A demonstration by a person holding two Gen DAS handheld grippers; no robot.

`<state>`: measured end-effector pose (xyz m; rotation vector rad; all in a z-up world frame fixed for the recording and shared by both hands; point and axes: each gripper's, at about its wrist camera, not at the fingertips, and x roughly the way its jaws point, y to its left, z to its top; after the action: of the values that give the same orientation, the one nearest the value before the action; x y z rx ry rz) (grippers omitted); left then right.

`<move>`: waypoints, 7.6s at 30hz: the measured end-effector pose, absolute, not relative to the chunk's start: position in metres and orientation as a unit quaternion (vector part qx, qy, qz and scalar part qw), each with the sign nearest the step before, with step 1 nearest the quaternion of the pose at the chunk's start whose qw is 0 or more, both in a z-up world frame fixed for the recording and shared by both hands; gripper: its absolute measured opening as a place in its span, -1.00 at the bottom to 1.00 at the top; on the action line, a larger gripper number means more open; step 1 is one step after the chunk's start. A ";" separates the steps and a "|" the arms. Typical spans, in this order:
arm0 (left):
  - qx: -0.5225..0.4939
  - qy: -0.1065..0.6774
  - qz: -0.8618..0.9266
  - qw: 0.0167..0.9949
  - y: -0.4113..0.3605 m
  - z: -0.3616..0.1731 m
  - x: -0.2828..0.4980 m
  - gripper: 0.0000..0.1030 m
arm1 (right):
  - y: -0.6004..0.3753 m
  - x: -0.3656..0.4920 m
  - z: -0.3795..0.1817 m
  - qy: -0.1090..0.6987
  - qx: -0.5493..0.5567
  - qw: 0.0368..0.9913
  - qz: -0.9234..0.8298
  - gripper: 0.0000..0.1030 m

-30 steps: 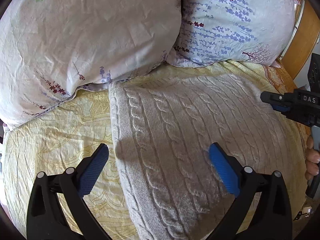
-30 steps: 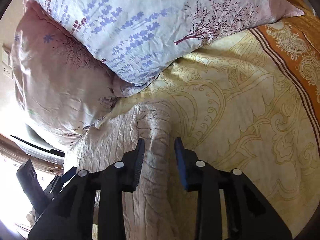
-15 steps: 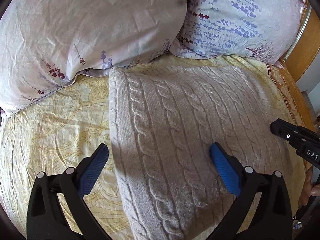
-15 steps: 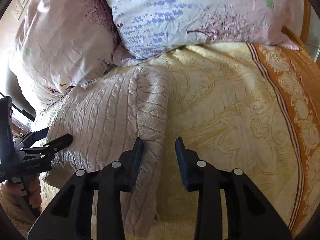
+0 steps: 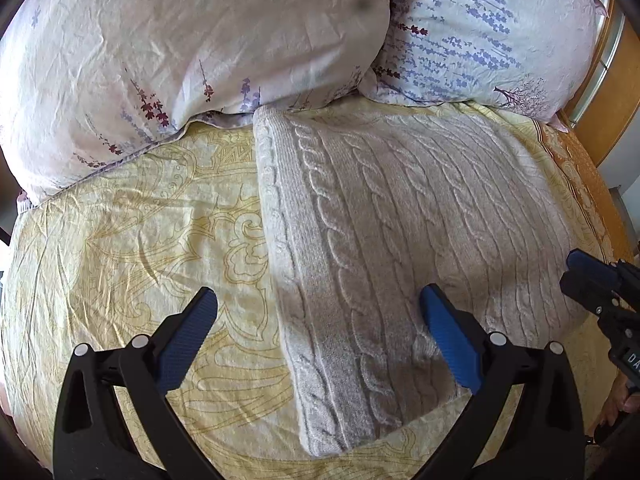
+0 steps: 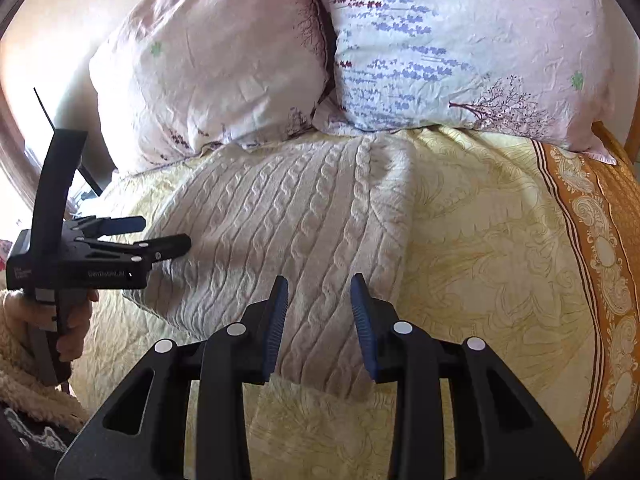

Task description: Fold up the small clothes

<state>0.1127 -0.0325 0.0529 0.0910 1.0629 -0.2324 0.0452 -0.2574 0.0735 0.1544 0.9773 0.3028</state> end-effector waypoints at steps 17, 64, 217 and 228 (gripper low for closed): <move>0.040 0.486 -0.097 0.868 -0.014 0.039 0.077 0.97 | -0.245 0.021 0.074 0.445 0.027 0.887 0.123 -0.33; 0.044 0.538 -0.105 0.835 -0.044 0.005 0.052 0.92 | -0.226 0.008 0.062 0.455 -0.033 0.885 0.090 -0.27; 0.019 0.578 -0.031 0.815 0.009 0.003 0.044 0.97 | -0.230 0.009 0.050 0.564 0.052 0.824 -0.028 0.97; 0.019 0.577 -0.031 0.816 0.009 0.003 0.045 0.97 | -0.230 0.010 0.050 0.564 0.052 0.824 -0.028 0.97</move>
<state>0.0446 0.0088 0.0028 0.0410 1.2314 -0.0654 0.0097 -0.2300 0.0502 0.1102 1.1982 -0.0605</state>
